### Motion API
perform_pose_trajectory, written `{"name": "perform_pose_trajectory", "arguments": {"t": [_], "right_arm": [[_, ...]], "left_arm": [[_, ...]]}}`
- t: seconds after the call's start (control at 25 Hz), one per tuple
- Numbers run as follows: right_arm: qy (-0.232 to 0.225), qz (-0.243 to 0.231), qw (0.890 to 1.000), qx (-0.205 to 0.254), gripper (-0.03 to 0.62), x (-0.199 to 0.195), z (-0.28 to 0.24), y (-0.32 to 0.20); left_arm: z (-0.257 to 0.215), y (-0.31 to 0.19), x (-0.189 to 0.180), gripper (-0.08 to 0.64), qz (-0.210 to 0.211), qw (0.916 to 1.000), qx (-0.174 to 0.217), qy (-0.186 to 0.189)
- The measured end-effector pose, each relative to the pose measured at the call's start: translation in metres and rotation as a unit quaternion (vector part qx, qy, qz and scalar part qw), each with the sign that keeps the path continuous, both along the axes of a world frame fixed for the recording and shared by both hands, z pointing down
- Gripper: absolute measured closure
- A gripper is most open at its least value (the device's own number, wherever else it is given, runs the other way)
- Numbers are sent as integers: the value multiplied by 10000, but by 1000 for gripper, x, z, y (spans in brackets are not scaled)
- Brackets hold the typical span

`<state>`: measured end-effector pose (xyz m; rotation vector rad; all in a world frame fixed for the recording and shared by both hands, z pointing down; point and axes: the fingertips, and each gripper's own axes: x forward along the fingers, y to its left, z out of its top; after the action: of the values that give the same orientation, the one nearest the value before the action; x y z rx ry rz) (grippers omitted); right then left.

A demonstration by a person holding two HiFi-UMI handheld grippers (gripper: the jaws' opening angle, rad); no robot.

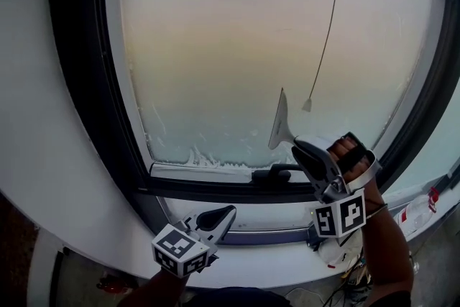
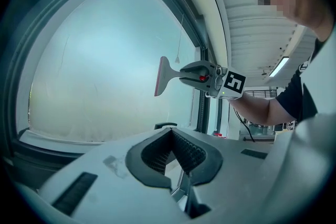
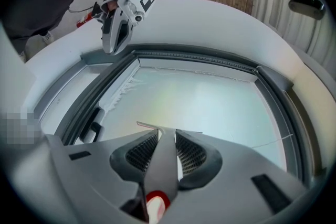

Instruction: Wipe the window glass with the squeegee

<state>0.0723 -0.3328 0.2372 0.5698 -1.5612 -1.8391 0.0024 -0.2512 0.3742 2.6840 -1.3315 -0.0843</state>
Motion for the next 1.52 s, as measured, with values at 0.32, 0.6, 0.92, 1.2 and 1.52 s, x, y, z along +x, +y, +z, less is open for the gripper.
{"name": "perform_pose_trajectory", "arguments": {"t": [0.32,0.6,0.92,1.2,1.52], "right_arm": [[-288,-868,9957,-122,499,-91,-16,40],[-512,-1514,9871,3,499,-187,-48,52],[-416,-1901,9809,18,499,-263,-63,54],[-228,-1968,9802,48,497,-297,-67,53],[-31,-1809,9834,127,499,-294,-62,40]], "left_arm": [[-33,3,-66,560,-563,9977,373,-64],[-43,12,-110,560,-882,9947,525,-116],[-38,34,-142,560,-1068,9927,542,-138],[-28,44,-161,560,-1113,9926,458,-137],[-23,41,-171,560,-1110,9930,393,-96]]}}
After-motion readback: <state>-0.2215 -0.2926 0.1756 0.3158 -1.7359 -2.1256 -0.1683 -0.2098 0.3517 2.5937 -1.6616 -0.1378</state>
